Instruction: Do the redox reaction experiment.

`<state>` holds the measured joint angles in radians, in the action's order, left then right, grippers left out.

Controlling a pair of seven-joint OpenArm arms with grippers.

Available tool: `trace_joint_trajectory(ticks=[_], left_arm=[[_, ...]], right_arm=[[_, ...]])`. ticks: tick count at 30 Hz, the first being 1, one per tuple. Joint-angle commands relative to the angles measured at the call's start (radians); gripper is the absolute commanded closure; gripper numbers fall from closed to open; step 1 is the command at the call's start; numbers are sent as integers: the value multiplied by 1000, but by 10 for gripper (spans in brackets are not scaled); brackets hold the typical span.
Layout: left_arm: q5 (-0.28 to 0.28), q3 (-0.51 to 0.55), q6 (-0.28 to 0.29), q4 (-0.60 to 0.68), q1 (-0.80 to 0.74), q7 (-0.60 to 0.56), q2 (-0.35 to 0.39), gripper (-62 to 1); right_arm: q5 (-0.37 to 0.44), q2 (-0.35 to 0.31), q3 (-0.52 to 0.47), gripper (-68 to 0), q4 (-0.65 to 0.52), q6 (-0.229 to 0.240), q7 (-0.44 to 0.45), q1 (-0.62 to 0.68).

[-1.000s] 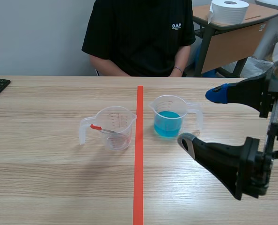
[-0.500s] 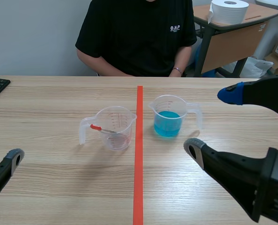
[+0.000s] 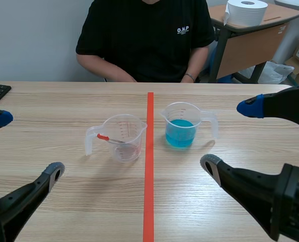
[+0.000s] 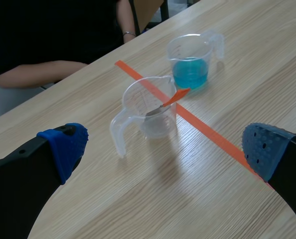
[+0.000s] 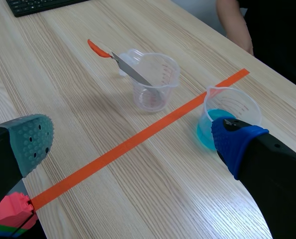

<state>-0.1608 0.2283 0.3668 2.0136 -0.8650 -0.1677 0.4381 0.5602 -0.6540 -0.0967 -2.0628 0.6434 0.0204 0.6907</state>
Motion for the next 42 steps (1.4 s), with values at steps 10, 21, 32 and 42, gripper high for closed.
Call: trace_joint_trajectory(ticks=[10, 21, 32, 42], left_arm=[[-8, 5, -4, 3, 46, -15, -8, -623], [-7, 5, -4, 3, 46, -14, -8, -623], [-7, 5, -4, 3, 46, -14, -8, -623], [-7, 5, -5, 3, 48, -15, -8, -623]], right_arm=[[-14, -4, -4, -679, -6, 0, 14, -6], [-86, -4, -4, -679, -6, 0, 14, -6], [-86, -4, -4, -679, -6, 0, 14, -6], [-86, -5, -4, -679, -6, 0, 14, -6]])
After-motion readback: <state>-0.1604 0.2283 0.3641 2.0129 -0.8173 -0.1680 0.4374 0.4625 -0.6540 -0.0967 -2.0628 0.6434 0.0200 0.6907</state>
